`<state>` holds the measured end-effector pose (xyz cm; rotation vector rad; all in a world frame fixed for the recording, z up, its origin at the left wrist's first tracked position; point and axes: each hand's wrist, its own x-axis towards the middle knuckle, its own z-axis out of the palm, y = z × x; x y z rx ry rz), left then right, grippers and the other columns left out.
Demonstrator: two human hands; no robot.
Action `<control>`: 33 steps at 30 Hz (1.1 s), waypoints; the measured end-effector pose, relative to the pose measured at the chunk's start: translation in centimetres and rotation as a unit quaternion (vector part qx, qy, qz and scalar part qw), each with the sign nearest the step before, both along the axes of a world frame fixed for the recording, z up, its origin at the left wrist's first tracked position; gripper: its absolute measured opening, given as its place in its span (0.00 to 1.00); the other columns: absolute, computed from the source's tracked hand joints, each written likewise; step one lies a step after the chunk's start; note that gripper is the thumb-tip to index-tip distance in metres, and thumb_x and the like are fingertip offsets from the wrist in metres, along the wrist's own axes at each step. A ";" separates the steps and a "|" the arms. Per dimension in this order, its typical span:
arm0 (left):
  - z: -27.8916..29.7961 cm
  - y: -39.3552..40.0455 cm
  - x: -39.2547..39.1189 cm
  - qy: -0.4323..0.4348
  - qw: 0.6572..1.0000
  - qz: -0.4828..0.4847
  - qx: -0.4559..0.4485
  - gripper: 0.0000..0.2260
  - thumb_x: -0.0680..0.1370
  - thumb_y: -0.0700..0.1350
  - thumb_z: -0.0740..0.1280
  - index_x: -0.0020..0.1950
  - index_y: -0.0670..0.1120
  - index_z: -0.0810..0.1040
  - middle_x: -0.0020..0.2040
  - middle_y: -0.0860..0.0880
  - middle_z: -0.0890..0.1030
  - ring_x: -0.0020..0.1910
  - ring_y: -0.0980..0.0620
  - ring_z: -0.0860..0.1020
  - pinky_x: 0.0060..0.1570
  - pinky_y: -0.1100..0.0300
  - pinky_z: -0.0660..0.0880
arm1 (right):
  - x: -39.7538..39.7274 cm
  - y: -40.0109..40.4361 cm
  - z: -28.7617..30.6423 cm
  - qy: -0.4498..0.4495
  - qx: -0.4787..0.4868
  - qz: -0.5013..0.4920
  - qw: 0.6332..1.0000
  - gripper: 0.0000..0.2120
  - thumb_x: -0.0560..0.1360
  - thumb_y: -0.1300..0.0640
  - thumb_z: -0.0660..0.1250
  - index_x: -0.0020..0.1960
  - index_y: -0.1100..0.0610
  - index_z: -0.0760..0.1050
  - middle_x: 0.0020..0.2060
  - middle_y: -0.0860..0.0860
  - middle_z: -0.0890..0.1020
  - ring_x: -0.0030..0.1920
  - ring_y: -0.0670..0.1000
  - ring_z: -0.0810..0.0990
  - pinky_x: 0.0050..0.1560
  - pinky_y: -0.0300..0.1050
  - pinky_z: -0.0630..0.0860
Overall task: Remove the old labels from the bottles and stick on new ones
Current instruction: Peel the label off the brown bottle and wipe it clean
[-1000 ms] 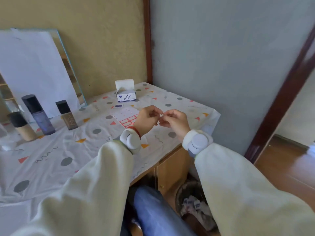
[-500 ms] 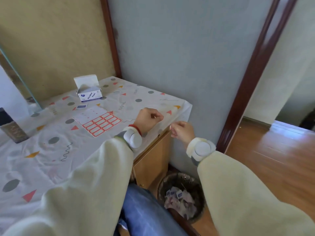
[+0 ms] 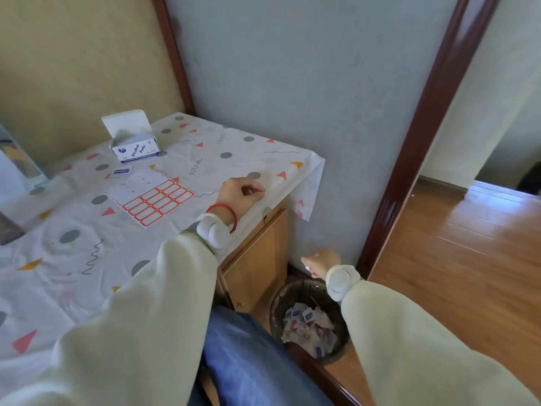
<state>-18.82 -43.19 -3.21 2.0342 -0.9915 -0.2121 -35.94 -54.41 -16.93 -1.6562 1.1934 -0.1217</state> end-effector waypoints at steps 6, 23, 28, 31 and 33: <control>0.0 0.0 0.1 0.011 1.000 0.005 -0.005 0.03 0.74 0.40 0.71 0.46 0.45 0.84 0.41 0.52 0.80 0.42 0.57 0.75 0.48 0.65 0.72 | -1.0 -0.2 -0.7 0.038 -0.070 -0.012 0.997 0.09 0.73 0.54 0.66 0.37 0.57 0.75 0.40 0.55 0.81 0.46 0.59 0.80 0.54 0.52 0.79; 1.3 0.8 0.7 0.035 0.999 0.019 0.016 0.05 0.76 0.47 0.68 0.43 0.48 0.81 0.39 0.52 0.80 0.40 0.53 0.77 0.42 0.62 0.74 | 3.7 0.4 8.1 -0.275 -0.080 -0.069 0.956 0.13 0.74 0.59 0.61 0.31 0.55 0.72 0.25 0.49 0.73 0.27 0.46 0.69 0.31 0.38 0.68; 2.3 3.7 1.7 0.028 0.999 0.008 -0.023 0.05 0.78 0.42 0.67 0.45 0.42 0.81 0.42 0.46 0.83 0.38 0.52 0.80 0.45 0.62 0.75 | 6.7 2.3 12.4 -0.328 -0.056 -0.009 0.943 0.18 0.71 0.63 0.60 0.24 0.52 0.72 0.22 0.50 0.73 0.23 0.47 0.67 0.26 0.39 0.65; 2.8 6.0 2.5 0.031 0.999 0.019 -0.035 0.06 0.78 0.41 0.67 0.46 0.40 0.81 0.40 0.47 0.82 0.36 0.52 0.80 0.41 0.65 0.74 | 8.8 4.3 14.0 -0.337 -0.052 0.014 0.940 0.13 0.73 0.62 0.57 0.30 0.56 0.71 0.21 0.49 0.73 0.21 0.46 0.67 0.22 0.37 0.63; 3.3 7.6 3.0 0.034 0.998 0.034 -0.046 0.06 0.78 0.40 0.66 0.47 0.39 0.81 0.39 0.47 0.81 0.34 0.54 0.79 0.36 0.70 0.73 | 10.2 5.9 15.0 -0.347 -0.044 0.027 0.937 0.13 0.74 0.62 0.55 0.32 0.57 0.69 0.20 0.50 0.73 0.20 0.46 0.67 0.20 0.35 0.62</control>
